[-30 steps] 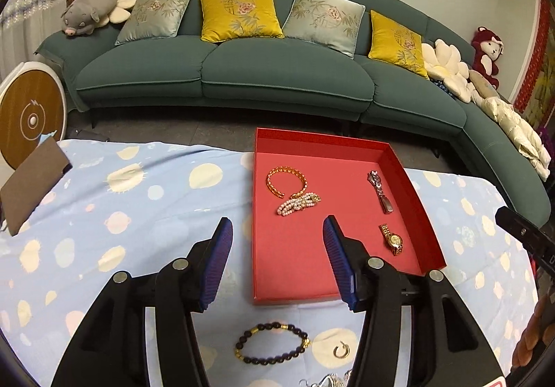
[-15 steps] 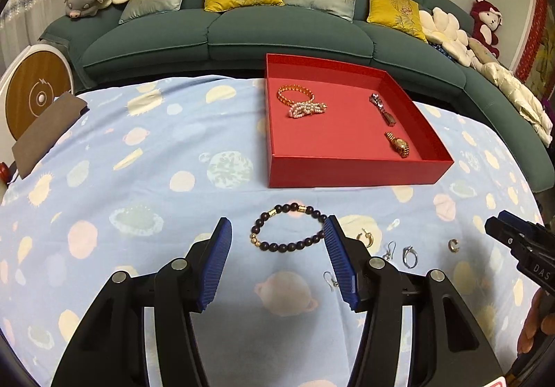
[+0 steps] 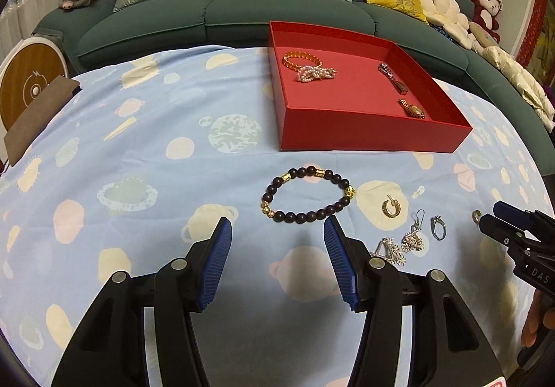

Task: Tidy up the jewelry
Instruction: 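Withdraw both tools from the red box toward the black bead bracelet and rings, then grasp the black bead bracelet with the left tool while the right tool grasps a silver ring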

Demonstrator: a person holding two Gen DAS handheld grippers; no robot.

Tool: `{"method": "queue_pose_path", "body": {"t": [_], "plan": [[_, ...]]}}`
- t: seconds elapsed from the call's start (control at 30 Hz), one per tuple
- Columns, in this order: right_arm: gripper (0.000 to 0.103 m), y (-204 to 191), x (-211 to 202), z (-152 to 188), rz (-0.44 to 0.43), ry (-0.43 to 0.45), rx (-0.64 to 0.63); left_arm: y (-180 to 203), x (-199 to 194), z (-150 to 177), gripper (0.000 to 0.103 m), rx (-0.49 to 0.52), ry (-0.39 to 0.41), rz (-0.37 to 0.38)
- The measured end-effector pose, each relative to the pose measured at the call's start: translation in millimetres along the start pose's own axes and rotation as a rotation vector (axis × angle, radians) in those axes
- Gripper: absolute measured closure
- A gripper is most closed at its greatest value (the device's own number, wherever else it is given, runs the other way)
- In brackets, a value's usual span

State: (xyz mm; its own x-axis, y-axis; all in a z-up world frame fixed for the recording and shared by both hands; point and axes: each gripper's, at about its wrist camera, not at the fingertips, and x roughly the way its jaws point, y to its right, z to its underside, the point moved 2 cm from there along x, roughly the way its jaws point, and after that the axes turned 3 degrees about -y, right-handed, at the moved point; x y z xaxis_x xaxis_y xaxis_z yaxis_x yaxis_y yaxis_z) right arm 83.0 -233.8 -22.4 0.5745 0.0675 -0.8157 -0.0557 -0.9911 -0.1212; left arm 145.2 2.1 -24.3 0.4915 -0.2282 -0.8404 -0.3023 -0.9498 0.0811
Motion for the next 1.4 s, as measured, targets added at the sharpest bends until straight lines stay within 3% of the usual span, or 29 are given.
{"method": "queue_pose_path", "body": {"t": [0.17, 0.43, 0.63, 0.73, 0.87, 1.2, 1.4], "plan": [[0.054, -18.7, 5.0, -2.4, -0.032, -0.014, -0.031, 3.8, 19.3, -5.5, 0.05, -0.014, -0.017, 0.028], [0.054, -14.9, 6.2, -2.8, -0.032, -0.015, -0.016, -4.9, 34.4, -15.2, 0.05, -0.038, -0.008, -0.005], [0.054, -3.6, 8.7, -4.8, -0.024, -0.02, 0.018, 6.8, 42.3, -21.6, 0.051, 0.017, 0.011, -0.058], [0.054, -0.1, 9.0, -3.6, -0.023, -0.023, 0.023, 15.0, 43.9, -21.0, 0.06, 0.058, 0.033, -0.082], [0.054, 3.9, 8.9, 0.0, -0.011, -0.026, 0.015, 21.6, 44.6, -24.2, 0.098, 0.082, 0.033, -0.068], [0.054, 7.0, 3.0, 4.8, -0.027, -0.019, 0.009, 38.1, 17.1, -25.3, 0.098, 0.09, 0.057, 0.011], [0.054, -16.1, 9.8, 7.8, -0.066, -0.038, -0.045, 42.0, -14.5, -29.0, 0.098, 0.079, 0.093, 0.059]]}}
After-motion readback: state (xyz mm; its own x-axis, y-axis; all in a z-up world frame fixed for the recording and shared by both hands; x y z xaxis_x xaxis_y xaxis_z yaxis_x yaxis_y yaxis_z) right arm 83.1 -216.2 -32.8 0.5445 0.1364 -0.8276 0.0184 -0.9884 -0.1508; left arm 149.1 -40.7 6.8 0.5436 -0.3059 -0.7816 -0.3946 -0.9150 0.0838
